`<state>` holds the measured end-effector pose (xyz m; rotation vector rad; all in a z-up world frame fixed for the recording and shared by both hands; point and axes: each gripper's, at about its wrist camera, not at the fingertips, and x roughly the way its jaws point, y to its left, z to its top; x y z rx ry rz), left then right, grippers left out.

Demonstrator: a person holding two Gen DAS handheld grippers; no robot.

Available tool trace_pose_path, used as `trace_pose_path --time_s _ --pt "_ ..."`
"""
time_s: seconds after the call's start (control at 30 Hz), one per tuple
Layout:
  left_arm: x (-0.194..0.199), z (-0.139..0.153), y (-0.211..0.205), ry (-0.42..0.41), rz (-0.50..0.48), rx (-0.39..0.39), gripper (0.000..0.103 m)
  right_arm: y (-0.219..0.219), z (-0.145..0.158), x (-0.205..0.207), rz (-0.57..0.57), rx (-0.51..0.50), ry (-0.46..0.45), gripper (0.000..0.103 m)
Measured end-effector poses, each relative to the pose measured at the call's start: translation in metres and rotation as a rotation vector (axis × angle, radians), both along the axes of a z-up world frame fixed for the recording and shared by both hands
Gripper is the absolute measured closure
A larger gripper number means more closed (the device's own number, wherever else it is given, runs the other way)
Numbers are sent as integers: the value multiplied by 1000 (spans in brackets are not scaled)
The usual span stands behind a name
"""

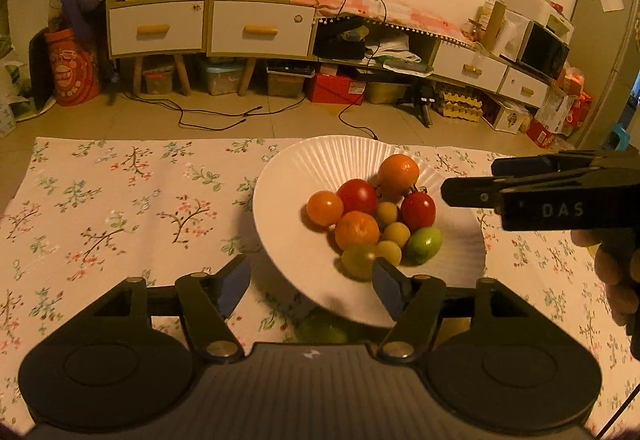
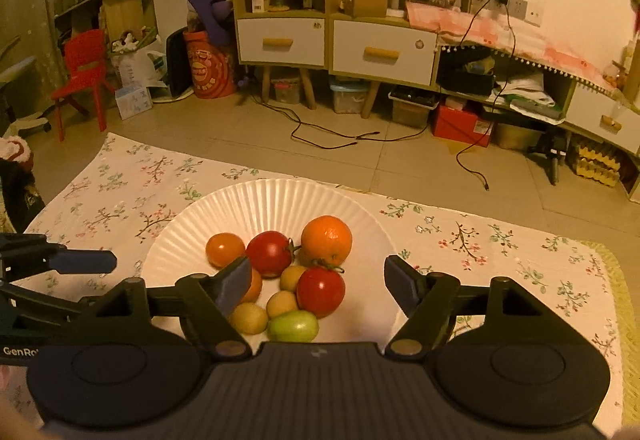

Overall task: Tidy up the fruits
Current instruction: 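Move left gripper to an orange tomato while right gripper moves to a yellow-brown fruit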

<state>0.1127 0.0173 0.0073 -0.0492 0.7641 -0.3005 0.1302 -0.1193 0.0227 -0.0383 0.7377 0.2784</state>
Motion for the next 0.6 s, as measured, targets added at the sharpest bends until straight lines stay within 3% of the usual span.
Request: trace_pose_path --time_s 0.6 --pt "-42 -2 9 -13 -17 71 19 6 -2 -48 9 1 20 22"
